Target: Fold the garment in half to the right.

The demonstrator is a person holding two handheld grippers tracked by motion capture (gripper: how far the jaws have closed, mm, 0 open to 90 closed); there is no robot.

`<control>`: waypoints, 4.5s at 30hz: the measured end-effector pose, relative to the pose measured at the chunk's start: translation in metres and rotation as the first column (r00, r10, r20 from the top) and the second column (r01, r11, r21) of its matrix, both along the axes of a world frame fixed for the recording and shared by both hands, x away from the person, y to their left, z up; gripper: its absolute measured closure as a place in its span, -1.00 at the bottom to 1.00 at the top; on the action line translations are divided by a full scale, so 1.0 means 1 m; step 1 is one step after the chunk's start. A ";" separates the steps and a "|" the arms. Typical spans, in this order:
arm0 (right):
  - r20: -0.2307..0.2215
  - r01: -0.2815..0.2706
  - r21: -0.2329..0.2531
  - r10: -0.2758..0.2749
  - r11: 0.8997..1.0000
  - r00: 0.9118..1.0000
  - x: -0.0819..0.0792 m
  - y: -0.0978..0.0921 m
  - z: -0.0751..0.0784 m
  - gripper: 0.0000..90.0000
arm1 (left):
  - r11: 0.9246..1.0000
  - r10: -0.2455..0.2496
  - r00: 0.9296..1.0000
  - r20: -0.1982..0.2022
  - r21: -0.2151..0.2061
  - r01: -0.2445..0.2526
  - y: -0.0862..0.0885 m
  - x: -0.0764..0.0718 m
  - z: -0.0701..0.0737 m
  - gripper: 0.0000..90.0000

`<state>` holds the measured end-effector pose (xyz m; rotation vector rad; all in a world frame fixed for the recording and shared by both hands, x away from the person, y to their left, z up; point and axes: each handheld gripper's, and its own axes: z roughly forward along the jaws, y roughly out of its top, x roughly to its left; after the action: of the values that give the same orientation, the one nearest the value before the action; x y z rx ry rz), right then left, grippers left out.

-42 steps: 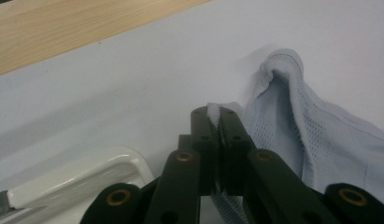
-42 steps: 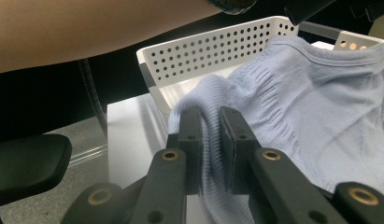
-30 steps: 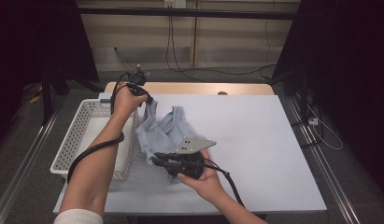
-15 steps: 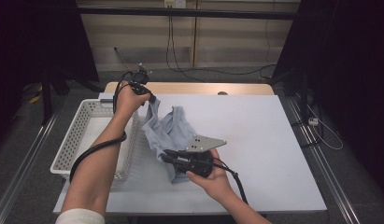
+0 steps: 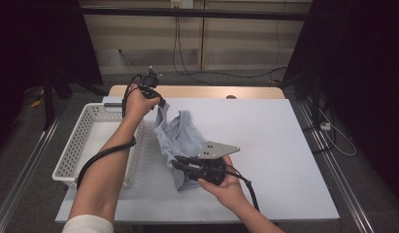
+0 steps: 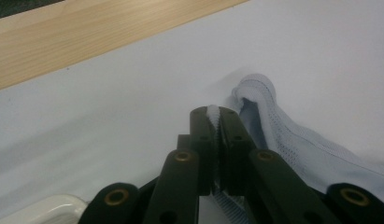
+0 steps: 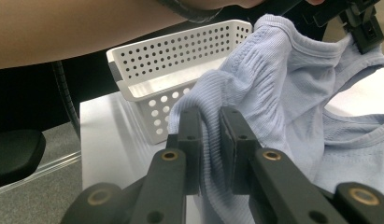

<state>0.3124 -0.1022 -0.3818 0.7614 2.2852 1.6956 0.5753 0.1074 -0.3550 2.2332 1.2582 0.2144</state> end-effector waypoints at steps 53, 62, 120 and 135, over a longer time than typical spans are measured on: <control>-0.016 0.120 -0.045 -0.121 0.992 0.993 0.001 -0.036 -0.019 0.78 | 0.996 -0.037 0.992 0.119 -0.071 0.046 -0.021 0.000 0.002 -0.16; -0.048 0.141 -0.060 -0.144 0.988 0.988 0.005 -0.042 -0.027 0.78 | 0.997 -0.043 0.992 0.118 -0.063 0.050 -0.021 -0.002 0.004 -0.23; -0.124 0.141 -0.146 -0.160 0.979 0.979 0.012 -0.069 -0.039 0.48 | 0.992 -0.096 0.993 0.075 -0.074 0.101 -0.015 -0.031 -0.006 -0.43; -0.082 0.194 -0.137 -0.207 0.971 0.975 0.024 -0.079 -0.018 -0.04 | 0.992 -0.100 0.992 0.073 -0.071 0.105 -0.014 -0.033 -0.007 -0.45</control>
<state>0.3364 -0.1810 -0.3996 1.0264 2.2631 1.4389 0.5419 0.0930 -0.3622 2.2003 1.0947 0.2005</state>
